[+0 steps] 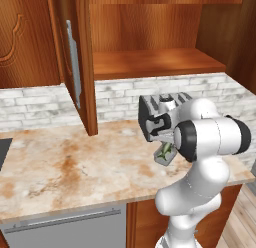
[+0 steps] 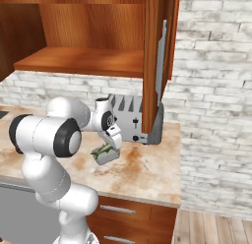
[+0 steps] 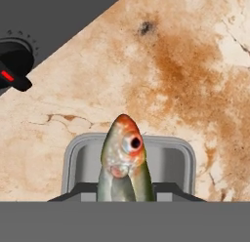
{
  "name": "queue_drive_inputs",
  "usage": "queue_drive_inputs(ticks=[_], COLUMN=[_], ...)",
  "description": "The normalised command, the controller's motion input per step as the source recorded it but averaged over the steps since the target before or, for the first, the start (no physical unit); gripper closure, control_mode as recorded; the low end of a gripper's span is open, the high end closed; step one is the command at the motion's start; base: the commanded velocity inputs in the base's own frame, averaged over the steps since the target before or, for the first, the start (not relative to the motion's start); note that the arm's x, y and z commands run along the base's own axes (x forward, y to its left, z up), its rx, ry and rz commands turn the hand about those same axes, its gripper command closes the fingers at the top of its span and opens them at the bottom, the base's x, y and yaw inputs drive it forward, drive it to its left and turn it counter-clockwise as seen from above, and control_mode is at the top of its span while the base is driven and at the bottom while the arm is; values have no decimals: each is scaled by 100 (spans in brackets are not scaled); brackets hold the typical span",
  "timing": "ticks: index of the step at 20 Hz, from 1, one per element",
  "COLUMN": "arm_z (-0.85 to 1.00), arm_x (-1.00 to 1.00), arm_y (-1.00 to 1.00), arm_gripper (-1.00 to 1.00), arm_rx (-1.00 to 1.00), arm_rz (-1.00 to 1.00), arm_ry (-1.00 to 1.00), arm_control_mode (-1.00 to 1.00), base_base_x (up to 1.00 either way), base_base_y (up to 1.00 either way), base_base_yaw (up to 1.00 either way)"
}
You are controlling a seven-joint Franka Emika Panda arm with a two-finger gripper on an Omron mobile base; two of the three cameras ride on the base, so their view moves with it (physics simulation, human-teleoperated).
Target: Retrieve the tupperware from the cabinet, then place the raw meat into the tupperware to avoid contamination.
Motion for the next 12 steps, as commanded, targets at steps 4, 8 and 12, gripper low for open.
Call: queue_drive_inputs(ticks=[4, 8, 12], arm_z=[-21, -34, -41], arm_x=[0, 0, 1], arm_y=[0, 0, 0], arm_gripper=[100, 100, 100], arm_rx=[0, 0, 0], arm_rz=[-2, -1, -1], arm_ry=[0, 0, 0], arm_control_mode=[-100, -100, -100], base_base_x=[0, 0, 0], base_base_y=[0, 0, 0], base_base_yaw=[0, 0, 0])
